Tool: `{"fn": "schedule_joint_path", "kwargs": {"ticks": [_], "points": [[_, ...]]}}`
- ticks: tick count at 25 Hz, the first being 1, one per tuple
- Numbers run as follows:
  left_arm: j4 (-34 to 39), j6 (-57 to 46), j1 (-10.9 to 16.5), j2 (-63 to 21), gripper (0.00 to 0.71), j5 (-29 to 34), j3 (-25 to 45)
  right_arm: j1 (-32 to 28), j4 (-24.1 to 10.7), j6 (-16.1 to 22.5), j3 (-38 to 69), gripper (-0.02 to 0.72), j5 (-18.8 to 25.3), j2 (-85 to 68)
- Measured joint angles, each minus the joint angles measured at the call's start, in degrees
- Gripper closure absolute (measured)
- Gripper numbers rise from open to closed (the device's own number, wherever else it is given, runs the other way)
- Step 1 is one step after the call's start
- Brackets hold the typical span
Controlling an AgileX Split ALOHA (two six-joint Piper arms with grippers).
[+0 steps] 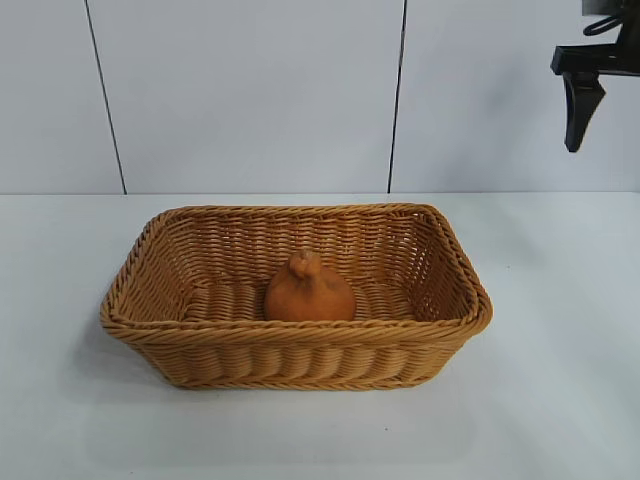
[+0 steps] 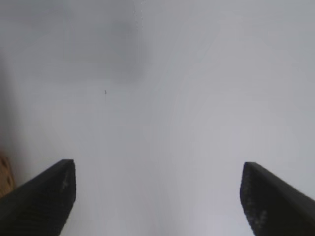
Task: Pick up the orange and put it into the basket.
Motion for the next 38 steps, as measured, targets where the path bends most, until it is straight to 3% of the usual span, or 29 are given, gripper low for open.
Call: {"fn": "schedule_joint_path", "kwargs": {"ticks": [6, 17, 30, 38], "points": [[0.0, 0.0, 0.0, 0.0, 0.161, 0.0, 0.0, 0.0, 0.0, -1.5, 18.0, 0.085, -0.1, -17.7], [0.0, 0.0, 0.0, 0.0, 0.161, 0.0, 0.0, 0.0, 0.0, -1.7, 40.9, 0.085, -8.7, -53.8], [0.0, 0.0, 0.0, 0.0, 0.161, 0.0, 0.0, 0.0, 0.8, -1.7, 43.0, 0.085, -11.2, -86.1], [0.0, 0.0, 0.0, 0.0, 0.161, 0.0, 0.0, 0.0, 1.1, -1.7, 43.0, 0.085, -11.1, -93.1]]}}
